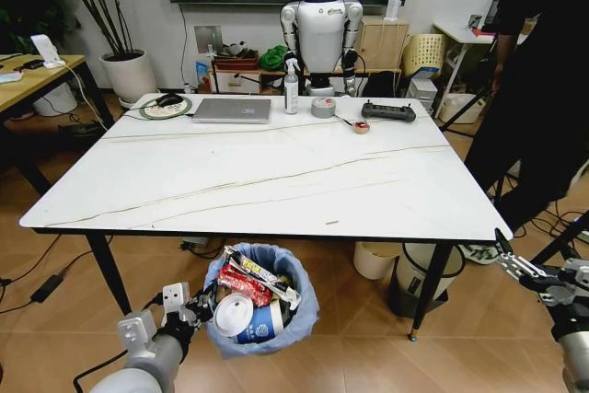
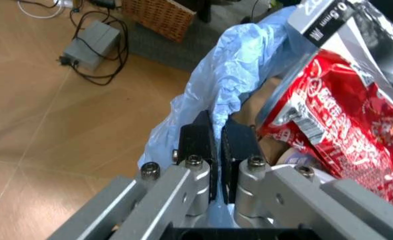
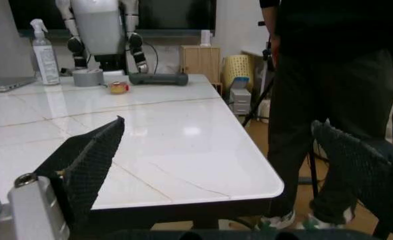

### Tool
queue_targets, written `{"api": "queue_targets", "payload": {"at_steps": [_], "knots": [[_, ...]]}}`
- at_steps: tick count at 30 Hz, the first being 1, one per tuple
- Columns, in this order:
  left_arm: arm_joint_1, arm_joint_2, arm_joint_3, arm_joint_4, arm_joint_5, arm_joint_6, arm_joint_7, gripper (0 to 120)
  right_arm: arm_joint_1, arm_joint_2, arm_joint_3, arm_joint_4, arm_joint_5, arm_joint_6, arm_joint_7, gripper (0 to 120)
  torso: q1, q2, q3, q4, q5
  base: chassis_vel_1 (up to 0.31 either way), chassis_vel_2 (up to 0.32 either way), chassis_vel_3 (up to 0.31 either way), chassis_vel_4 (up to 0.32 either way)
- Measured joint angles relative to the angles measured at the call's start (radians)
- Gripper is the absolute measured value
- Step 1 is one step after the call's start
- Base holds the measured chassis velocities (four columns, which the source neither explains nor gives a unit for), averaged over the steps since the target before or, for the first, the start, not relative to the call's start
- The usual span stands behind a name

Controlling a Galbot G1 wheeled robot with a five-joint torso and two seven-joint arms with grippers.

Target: Pick up the trash bin and place the trash from the table into it.

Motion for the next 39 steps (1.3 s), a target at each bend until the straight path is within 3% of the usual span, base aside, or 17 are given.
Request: {"api": "queue_targets", "payload": {"at_steps": [39], "knots": [[-0.004, -0.034, -0.002, 0.026, 0.017, 0.011, 0.007, 0, 0.000, 0.000, 0.000, 0.000, 0.000, 0.000, 0.000, 100, -0.084, -0.191, -0.107, 0.0000, 0.0000, 0.000, 0.000, 0.000, 0.000]]}}
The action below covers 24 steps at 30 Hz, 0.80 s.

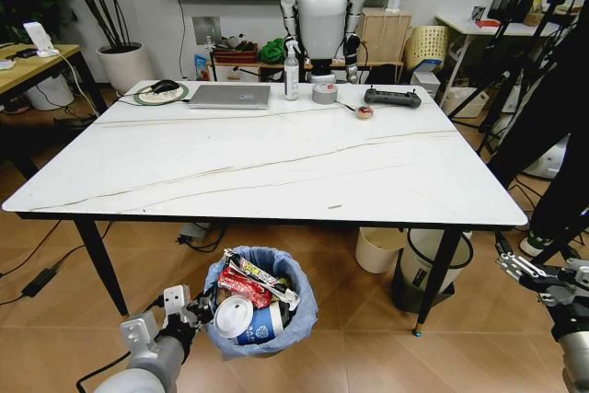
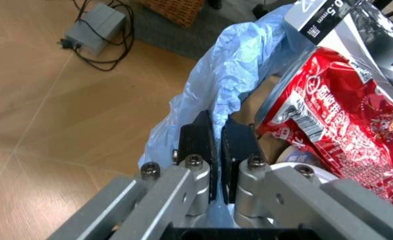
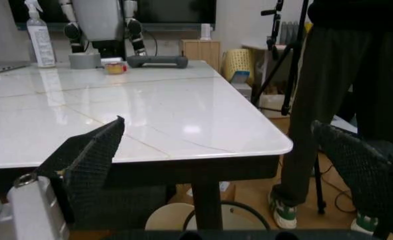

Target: Pick up the trash bin and place the trash from the table into it.

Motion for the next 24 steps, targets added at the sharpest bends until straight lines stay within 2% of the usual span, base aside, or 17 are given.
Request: {"api": "queue_targets", "payload": {"at_steps": [24], "knots": [[-0.003, -0.006, 0.004, 0.010, 0.007, -0.001, 0.000, 0, 0.000, 0.000, 0.000, 0.000, 0.000, 0.000, 0.000, 100, -0.048, -0.116, -0.069, 0.0000, 0.0000, 0.000, 0.000, 0.000, 0.000]]}}
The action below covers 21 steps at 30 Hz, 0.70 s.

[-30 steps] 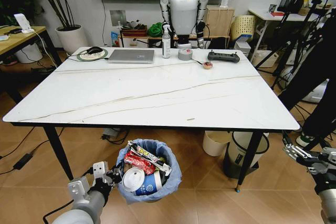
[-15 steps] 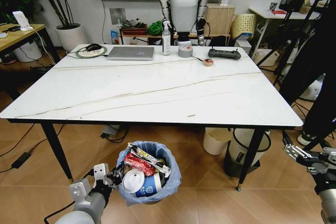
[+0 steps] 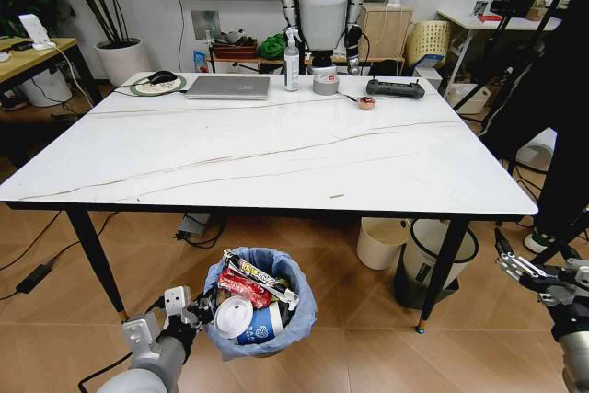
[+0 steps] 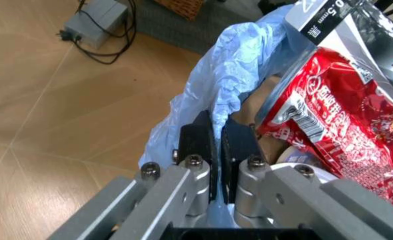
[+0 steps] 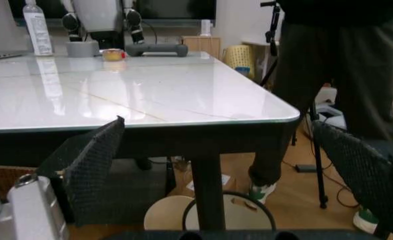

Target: Pick up the trash bin and place the trash from the table into it.

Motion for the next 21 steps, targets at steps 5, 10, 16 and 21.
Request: {"api": "queue_targets", "payload": {"at_steps": [5, 10, 16, 21], "knots": [[0.000, 0.000, 0.000, 0.000, 0.000, 0.000, 0.000, 0, 0.000, 0.000, 0.000, 0.000, 0.000, 0.000, 0.000, 100, -0.007, -0.018, -0.010, 0.0000, 0.0000, 0.000, 0.000, 0.000, 0.000], [-0.003, 0.000, 0.002, 0.000, 0.000, 0.000, -0.001, 0, 0.000, 0.000, 0.000, 0.000, 0.000, 0.000, 0.000, 100, -0.016, -0.037, -0.021, 0.0000, 0.0000, 0.000, 0.000, 0.000, 0.000], [-0.005, -0.001, 0.005, 0.003, 0.003, 0.000, -0.001, 0, 0.000, 0.000, 0.000, 0.000, 0.000, 0.000, 0.000, 100, -0.028, -0.067, -0.038, 0.0000, 0.0000, 0.000, 0.000, 0.000, 0.000], [-0.006, -0.002, 0.006, 0.005, 0.003, 0.000, -0.001, 0, 0.000, 0.000, 0.000, 0.000, 0.000, 0.000, 0.000, 100, -0.037, -0.088, -0.051, 0.0000, 0.0000, 0.000, 0.000, 0.000, 0.000]]}}
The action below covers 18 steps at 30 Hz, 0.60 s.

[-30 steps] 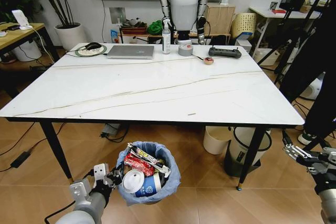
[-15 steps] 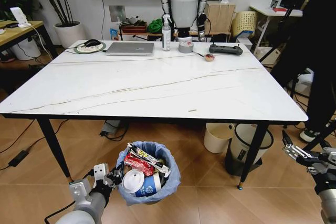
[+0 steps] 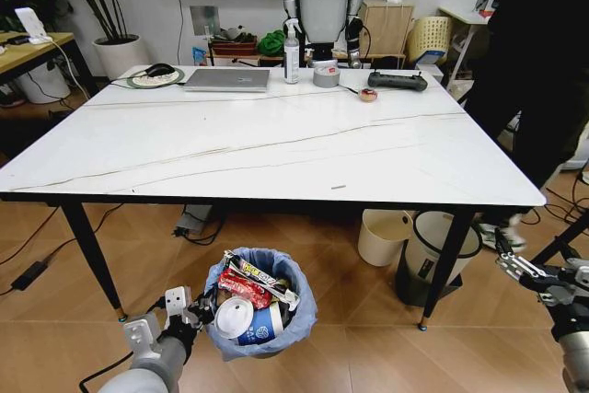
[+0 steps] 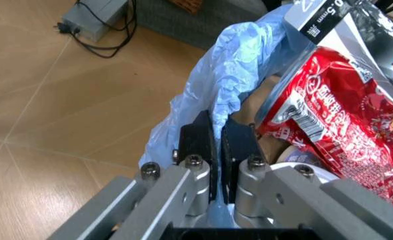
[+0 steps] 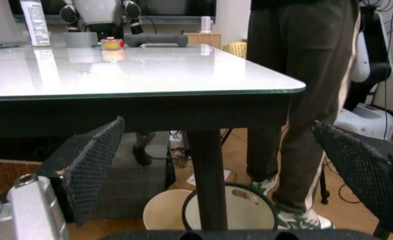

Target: Pick up the trash bin and place the trash from the table into it.

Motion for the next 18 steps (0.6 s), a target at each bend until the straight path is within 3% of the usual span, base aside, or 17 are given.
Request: {"api": "queue_targets", "payload": {"at_steps": [18], "knots": [[-0.009, -0.005, 0.004, 0.022, 0.001, 0.000, 0.004, 0, 0.000, 0.000, 0.000, 0.000, 0.000, 0.000, 0.000, 100, -0.032, -0.080, -0.048, 0.0000, 0.0000, 0.000, 0.000, 0.000, 0.000]]}}
